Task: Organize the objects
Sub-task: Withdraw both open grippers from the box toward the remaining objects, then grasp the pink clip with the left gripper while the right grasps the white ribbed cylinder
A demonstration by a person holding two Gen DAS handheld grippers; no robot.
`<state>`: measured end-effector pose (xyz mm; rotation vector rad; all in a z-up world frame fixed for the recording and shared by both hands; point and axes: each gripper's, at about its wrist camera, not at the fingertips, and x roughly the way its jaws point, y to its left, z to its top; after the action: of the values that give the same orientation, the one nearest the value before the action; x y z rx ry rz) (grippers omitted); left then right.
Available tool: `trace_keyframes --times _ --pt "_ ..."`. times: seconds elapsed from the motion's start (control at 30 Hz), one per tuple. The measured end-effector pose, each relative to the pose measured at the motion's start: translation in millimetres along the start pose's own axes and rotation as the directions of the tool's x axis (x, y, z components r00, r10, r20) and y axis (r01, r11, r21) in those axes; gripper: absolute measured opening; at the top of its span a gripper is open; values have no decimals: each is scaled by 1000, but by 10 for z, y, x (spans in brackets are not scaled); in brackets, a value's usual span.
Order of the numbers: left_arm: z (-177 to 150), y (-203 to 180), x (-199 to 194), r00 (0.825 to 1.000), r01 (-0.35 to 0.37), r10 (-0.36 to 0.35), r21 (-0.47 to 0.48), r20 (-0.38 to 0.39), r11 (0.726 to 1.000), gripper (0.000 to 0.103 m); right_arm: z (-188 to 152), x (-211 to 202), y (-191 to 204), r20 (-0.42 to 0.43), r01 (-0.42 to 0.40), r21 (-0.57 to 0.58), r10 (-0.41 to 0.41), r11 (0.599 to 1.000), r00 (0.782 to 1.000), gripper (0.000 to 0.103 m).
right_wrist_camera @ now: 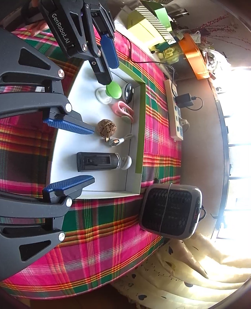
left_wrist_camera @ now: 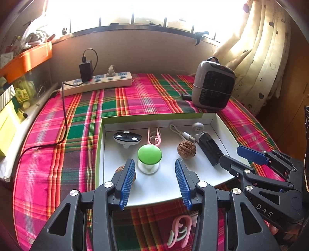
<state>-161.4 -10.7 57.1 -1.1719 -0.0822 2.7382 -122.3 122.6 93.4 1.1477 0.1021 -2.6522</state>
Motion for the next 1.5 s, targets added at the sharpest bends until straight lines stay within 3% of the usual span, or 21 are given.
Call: trace_keyframes --times 0.13,0.77,1.2,1.5 --pt "-50 -12 -103 999 -36 36 15 34 999 42 -36 -57 18 5 -7 3 7 1000 1000 45" --pt "-385 70 -404 998 -10 11 -27 55 1000 42 -307 -315 96 27 -38 -15 38 999 999 46" --pt "-644 243 -367 1000 -22 22 -87 2 996 42 -469 -240 332 -6 -151 -55 150 987 989 46" --pt "-705 280 -323 1000 -13 11 -105 -21 994 42 -518 -90 460 -58 -188 -69 184 980 981 46"
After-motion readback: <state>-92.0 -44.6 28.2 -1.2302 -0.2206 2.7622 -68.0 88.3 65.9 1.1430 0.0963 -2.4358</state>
